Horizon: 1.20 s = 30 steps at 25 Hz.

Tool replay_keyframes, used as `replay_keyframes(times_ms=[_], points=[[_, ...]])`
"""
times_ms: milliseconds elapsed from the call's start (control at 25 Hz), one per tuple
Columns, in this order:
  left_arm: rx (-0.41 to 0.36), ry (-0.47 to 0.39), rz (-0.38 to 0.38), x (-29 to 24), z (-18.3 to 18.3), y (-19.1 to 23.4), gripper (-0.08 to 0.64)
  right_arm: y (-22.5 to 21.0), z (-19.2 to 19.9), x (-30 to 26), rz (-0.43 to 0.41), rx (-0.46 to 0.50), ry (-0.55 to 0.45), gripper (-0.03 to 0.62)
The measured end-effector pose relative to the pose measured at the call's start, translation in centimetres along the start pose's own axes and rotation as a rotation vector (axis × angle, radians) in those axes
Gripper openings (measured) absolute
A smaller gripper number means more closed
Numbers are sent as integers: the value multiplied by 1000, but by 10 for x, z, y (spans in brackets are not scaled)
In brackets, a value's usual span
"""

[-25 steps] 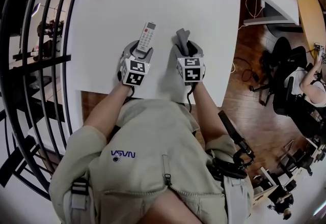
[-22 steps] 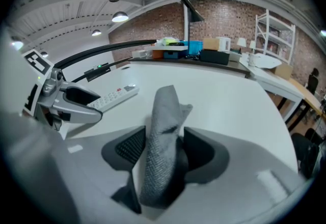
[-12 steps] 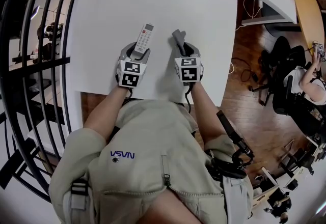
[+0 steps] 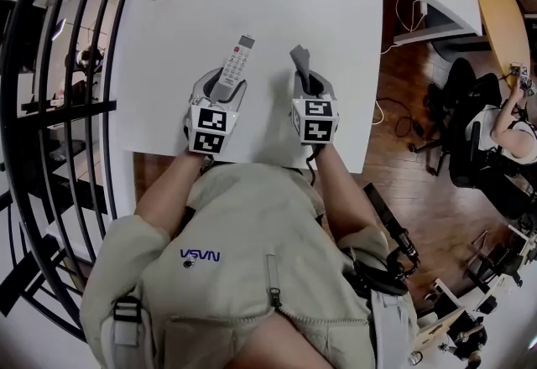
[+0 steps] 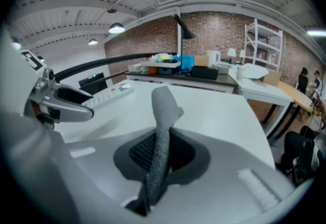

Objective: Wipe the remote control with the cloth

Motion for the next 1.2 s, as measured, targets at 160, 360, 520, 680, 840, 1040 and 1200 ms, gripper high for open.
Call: replay_keyframes(times_ms=[160, 360, 520, 680, 840, 1040, 1200], points=[[-53, -63, 24, 16, -23, -12, 242, 8, -45, 37, -42, -6, -164, 23], [-134, -145, 69, 43, -54, -33, 242, 18, -95, 81, -71, 31, -291, 25], [-229, -193, 84, 64, -72, -47, 242, 28, -119, 103, -103, 85, -337, 24], [-314, -213, 73, 75, -72, -60, 242, 35, -126, 112, -131, 151, -323, 23], [-351, -238, 72, 86, -70, -69, 242, 42, -123, 114, -154, 199, -265, 23], [-356, -252, 68, 97, -68, -68, 242, 69, -113, 124, -254, 238, -218, 23], [-375, -266, 71, 99, -66, -68, 242, 97, -106, 133, -369, 303, -173, 23]])
Point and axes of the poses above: the fingertips, and each gripper's own axes: x backward along the fingers, y to its left, z out of its underside, the point moved 7 cm from there along x, backward along the fingers
